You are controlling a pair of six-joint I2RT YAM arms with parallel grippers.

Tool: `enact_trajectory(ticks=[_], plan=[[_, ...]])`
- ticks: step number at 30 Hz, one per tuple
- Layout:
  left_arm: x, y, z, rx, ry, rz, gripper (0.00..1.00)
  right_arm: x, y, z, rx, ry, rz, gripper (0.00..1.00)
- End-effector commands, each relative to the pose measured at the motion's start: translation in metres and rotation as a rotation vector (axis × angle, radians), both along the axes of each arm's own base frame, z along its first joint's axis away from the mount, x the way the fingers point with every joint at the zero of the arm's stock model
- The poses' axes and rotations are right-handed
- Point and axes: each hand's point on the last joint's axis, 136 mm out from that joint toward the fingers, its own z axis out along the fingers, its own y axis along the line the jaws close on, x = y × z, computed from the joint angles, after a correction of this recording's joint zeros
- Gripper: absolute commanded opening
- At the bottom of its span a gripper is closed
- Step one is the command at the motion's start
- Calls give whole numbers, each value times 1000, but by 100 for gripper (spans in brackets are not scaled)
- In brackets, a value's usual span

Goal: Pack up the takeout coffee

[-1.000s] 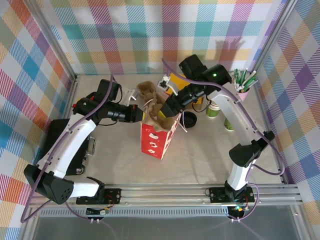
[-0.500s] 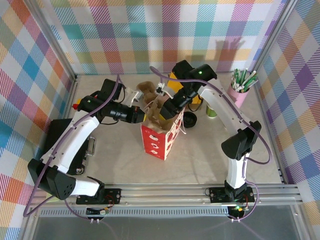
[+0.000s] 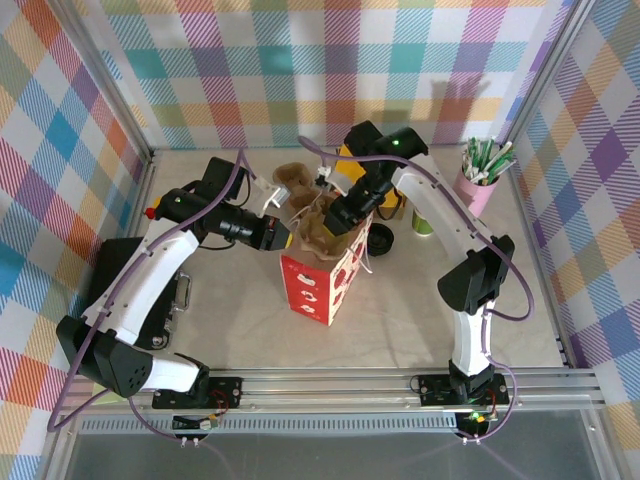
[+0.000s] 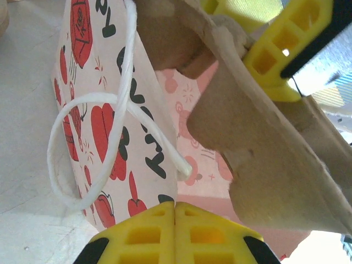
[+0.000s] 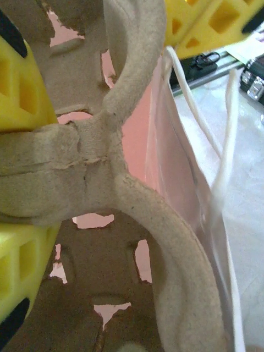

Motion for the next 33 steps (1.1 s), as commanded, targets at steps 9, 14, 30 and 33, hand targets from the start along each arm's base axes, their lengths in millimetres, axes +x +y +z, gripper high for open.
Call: enact_trajectory(ticks=[9, 14, 30, 33], plan=[[-3, -5, 10, -22, -27, -26, 0, 9, -9, -29, -128, -26, -95, 36], [2, -4, 14, -22, -50, 0, 0, 1, -13, -37, -195, -92, -55, 36], [6, -4, 17, -39, -70, 21, 0, 9, -1, -61, -285, -277, -15, 37], [7, -3, 15, -36, -72, 38, 0, 7, 3, -70, -279, -274, 1, 38]])
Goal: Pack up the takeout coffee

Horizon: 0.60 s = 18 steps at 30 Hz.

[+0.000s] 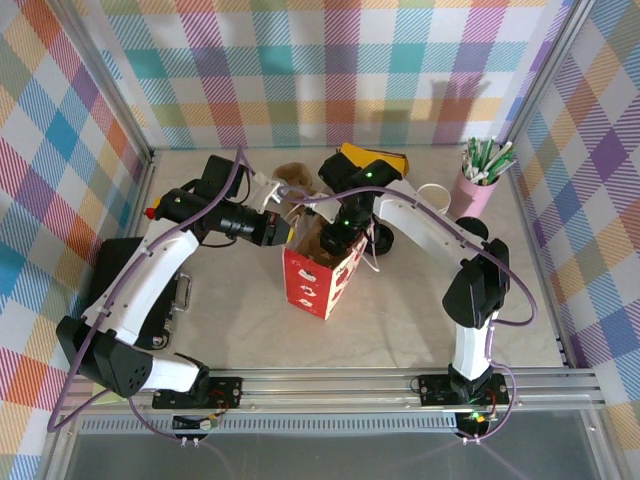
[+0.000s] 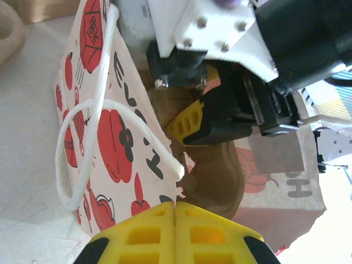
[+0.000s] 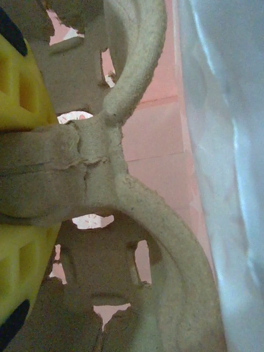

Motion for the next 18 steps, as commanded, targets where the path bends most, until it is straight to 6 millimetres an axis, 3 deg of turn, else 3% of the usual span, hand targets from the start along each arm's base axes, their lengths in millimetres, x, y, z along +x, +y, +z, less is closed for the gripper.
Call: enact_trajectory(ticks=[1, 18], plan=[[-3, -1, 9, -23, -34, 8, 0, 1, 5, -3, 14, -30, 32, 38], [3, 0, -1, -11, -19, 41, 0, 1, 7, -50, -22, -43, 96, 42]])
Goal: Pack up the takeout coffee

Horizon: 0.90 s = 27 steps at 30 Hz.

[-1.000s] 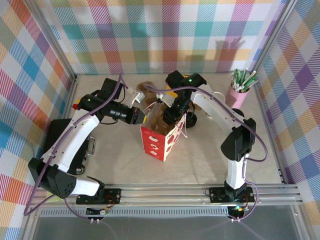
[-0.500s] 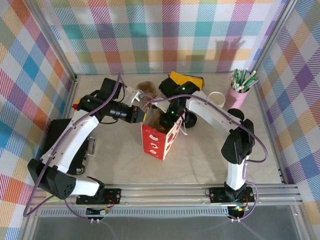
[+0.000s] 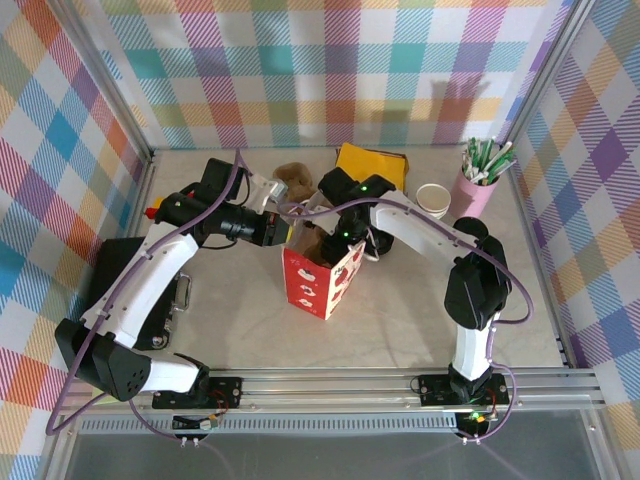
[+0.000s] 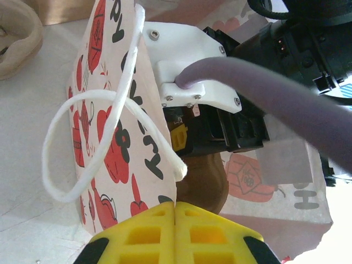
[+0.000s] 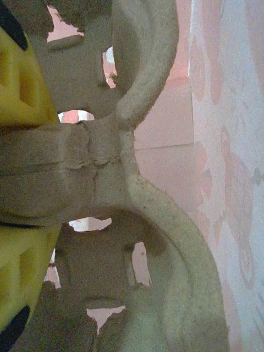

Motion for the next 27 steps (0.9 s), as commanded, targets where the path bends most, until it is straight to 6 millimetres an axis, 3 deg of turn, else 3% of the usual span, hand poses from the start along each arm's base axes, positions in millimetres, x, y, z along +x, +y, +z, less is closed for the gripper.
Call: enact_trajectory(ticks=[1, 8, 13, 18, 27], plan=[[-3, -4, 5, -18, -14, -14, 0, 2, 6, -11, -4, -23, 32, 42], [-2, -3, 0, -7, -4, -5, 0, 3, 6, -21, -21, -15, 23, 50], [-1, -3, 0, -3, -1, -4, 0, 3, 9, -9, 2, -18, 14, 61], [0, -2, -1, 2, 1, 0, 0, 3, 10, 27, 52, -63, -5, 68], [3, -1, -4, 14, 6, 17, 0, -2, 7, 111, 182, -138, -91, 73]])
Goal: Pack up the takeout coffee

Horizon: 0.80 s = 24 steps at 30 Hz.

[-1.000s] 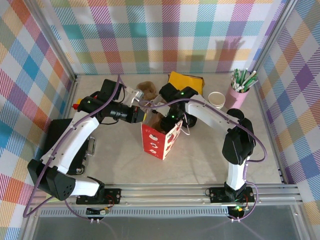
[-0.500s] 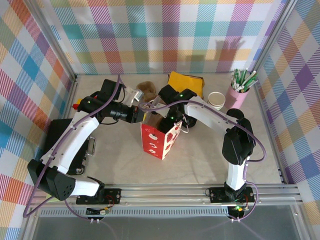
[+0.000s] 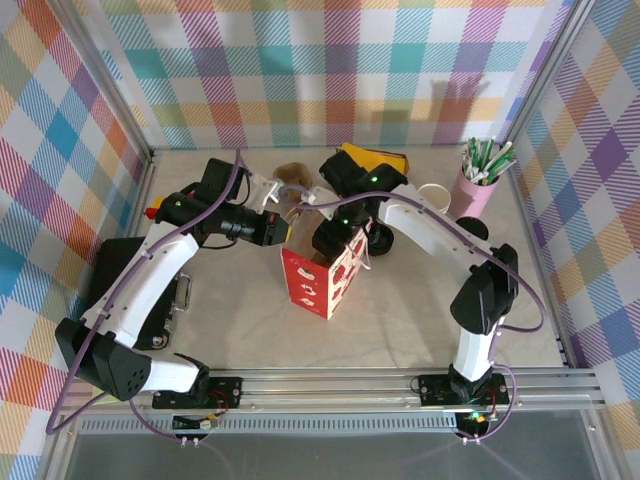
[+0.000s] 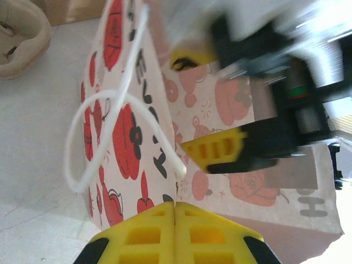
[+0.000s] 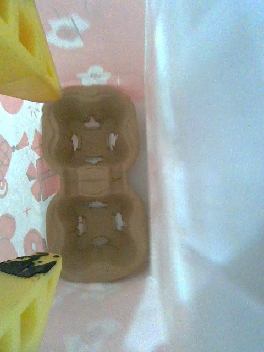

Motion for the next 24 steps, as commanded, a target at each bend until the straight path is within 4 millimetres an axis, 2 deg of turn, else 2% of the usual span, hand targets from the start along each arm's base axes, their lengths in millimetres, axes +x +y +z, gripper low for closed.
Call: enact_trajectory(ticks=[1, 5, 9, 10, 12, 14, 17, 20, 24], plan=[[1, -2, -2, 2, 9, 8, 0, -13, -4, 51, 93, -23, -51, 73], [4, -1, -1, 9, 12, 32, 0, -13, -10, 88, 168, -66, -144, 74], [7, 1, 2, 12, 11, 62, 1, -12, -22, 119, 250, -81, -306, 78], [8, 1, 3, 11, 13, 71, 4, -12, -25, 124, 273, -77, -348, 79], [9, 2, 7, 9, 16, 87, 19, -12, -32, 133, 319, -69, -436, 79], [11, 6, 14, 21, 8, 113, 37, -12, -40, 135, 362, -48, -540, 79], [13, 19, 31, 74, -39, 186, 50, -13, -52, 130, 419, -11, -665, 76], [15, 31, 59, 101, -119, 264, 56, -14, -61, 119, 472, 37, -752, 73], [8, 17, 92, 79, -205, 266, 53, -14, -65, 97, 526, 130, -824, 70]])
